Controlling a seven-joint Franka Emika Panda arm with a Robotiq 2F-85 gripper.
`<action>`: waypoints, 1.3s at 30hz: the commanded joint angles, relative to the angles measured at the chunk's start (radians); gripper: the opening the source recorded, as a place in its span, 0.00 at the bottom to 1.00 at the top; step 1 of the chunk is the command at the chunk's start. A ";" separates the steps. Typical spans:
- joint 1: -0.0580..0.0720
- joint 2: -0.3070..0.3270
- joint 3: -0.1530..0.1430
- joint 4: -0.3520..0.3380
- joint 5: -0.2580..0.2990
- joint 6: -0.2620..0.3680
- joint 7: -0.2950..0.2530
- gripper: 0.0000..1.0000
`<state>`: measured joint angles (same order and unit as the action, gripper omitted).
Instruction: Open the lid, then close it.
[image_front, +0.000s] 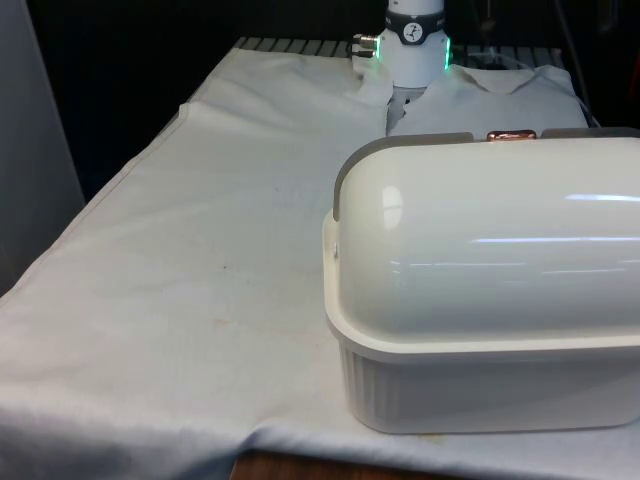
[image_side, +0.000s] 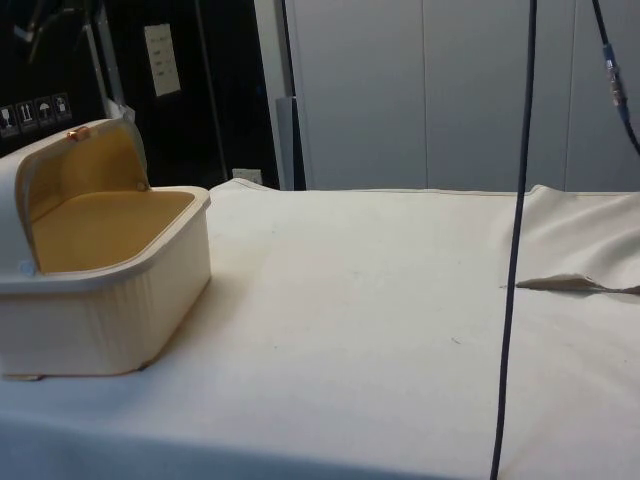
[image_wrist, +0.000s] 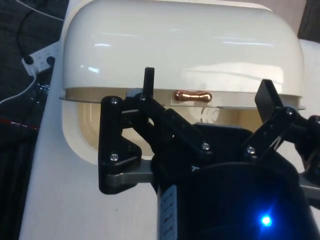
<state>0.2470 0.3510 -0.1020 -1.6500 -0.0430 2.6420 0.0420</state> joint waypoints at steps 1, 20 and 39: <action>0.006 0.008 -0.009 -0.001 -0.016 0.019 0.012 1.00; -0.002 0.092 0.005 -0.028 -0.014 0.149 -0.004 1.00; -0.007 0.100 0.011 -0.035 -0.009 0.158 -0.008 0.43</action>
<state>0.2450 0.4510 -0.1000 -1.6830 -0.0610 2.7940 0.0410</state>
